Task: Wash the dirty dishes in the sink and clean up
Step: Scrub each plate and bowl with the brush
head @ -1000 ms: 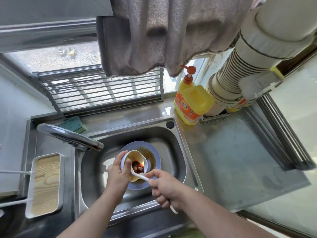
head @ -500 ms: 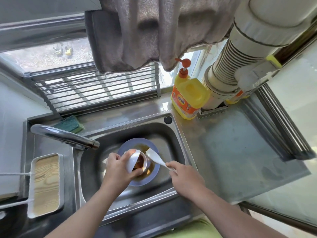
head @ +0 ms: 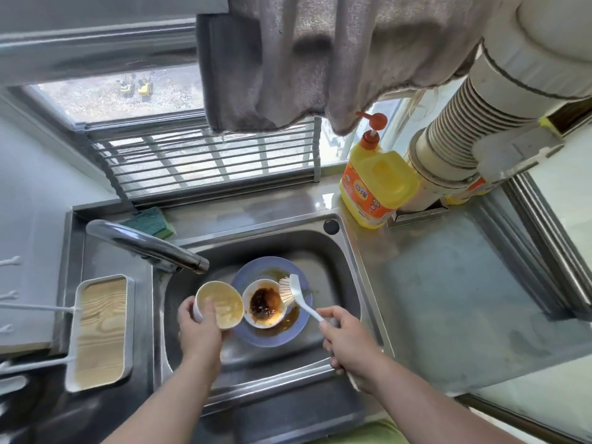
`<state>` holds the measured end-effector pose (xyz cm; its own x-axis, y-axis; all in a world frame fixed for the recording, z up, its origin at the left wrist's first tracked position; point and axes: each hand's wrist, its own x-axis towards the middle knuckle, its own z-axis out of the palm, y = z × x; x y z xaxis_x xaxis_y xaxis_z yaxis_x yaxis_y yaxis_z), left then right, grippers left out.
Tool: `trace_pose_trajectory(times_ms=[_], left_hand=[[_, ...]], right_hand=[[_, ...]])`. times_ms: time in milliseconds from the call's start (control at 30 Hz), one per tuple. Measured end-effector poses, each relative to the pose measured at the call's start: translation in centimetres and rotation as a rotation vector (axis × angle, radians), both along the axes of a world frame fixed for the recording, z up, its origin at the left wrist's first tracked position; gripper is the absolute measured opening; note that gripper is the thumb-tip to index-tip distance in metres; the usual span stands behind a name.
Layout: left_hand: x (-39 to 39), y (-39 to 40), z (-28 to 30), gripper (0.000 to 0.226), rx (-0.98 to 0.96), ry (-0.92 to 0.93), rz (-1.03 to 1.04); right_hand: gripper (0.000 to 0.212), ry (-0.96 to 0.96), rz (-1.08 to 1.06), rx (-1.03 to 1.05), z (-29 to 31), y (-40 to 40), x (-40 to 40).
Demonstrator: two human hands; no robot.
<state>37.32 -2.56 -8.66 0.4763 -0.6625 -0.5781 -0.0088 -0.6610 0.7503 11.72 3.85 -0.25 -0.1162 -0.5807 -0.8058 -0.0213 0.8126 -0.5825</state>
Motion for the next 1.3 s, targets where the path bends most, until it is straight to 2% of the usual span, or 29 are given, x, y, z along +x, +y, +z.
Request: trace_pose_trajectory(times_ms=[67,133,300,433,567,733,833,967,1067,1133,1200,1233,1300], left_hand=[[0.9,-0.1,-1.0,0.042,0.049,0.216,0.294],[0.8,0.0,-1.7,0.043,0.097,0.336,0.44],[2.0,-0.6,-4.1,0.043,0.269,0.533,0.671],[2.0,-1.4,-5.0,0.045,0.273,0.656,0.77],[1.8,-2.5,-4.6,0.047,0.251,0.658,0.678],[0.9,-2.2,-4.9,0.05,0.423,0.548,0.224],[-0.3,-1.0,-5.8,0.068,0.483,0.581,0.02],[-1.7,-0.3,-6.2,0.083,0.494,0.509,-0.029],[-2.8,0.2,-5.3,0.085,0.51,0.566,-0.048],[-3.5,0.6,-4.9,0.082,0.528,0.594,-0.086],[-4.1,0.8,-4.2,0.066,0.546,0.587,-0.13],[-4.4,0.8,-4.0,0.056,0.542,0.538,-0.154],[-4.9,0.5,-4.2,0.052,0.463,0.248,-0.255]], right_hand=[[0.021,-0.015,-0.004,0.021,-0.3,0.1,0.4],[0.021,-0.019,-0.027,0.035,-0.5,0.4,0.1],[0.02,0.007,-0.026,0.036,-1.0,0.5,0.8],[0.023,0.036,0.01,0.028,-0.8,0.0,1.4],[0.023,0.025,0.011,0.038,-0.6,-0.6,2.1],[0.022,0.012,0.016,0.057,-0.6,-1.2,2.3],[0.022,0.002,0.022,0.047,-0.3,-1.7,2.1],[0.023,-0.007,0.009,0.052,-0.4,-2.2,1.2],[0.024,0.009,0.016,0.056,-0.7,-2.3,0.4],[0.023,0.016,0.025,0.064,-0.8,-2.2,0.0],[0.024,0.019,0.033,0.064,-0.7,-2.1,-0.3],[0.024,0.024,0.042,0.058,-0.7,-2.1,-0.5],[0.023,0.042,0.084,0.041,-0.8,-2.1,-1.0]])
